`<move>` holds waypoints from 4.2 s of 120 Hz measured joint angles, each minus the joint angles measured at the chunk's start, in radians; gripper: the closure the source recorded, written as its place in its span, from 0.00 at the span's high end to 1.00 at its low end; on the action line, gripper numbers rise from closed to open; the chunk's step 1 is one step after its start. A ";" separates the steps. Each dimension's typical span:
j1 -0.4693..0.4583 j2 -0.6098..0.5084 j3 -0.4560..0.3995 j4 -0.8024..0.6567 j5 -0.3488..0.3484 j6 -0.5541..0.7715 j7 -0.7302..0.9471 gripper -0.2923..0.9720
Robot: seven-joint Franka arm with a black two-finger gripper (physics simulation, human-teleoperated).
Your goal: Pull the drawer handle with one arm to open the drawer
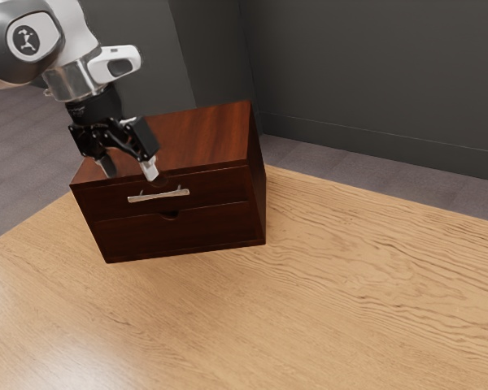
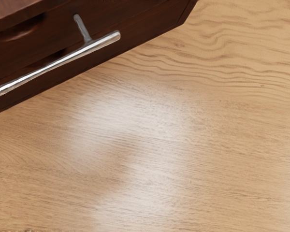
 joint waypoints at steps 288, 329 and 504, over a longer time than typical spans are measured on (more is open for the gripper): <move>0.020 -0.075 0.000 -0.441 0.086 0.725 1.034 0.39; 0.021 -0.049 -0.001 -0.440 0.166 0.756 0.975 0.40; 0.015 -0.175 -0.011 -0.606 0.223 0.803 0.902 0.19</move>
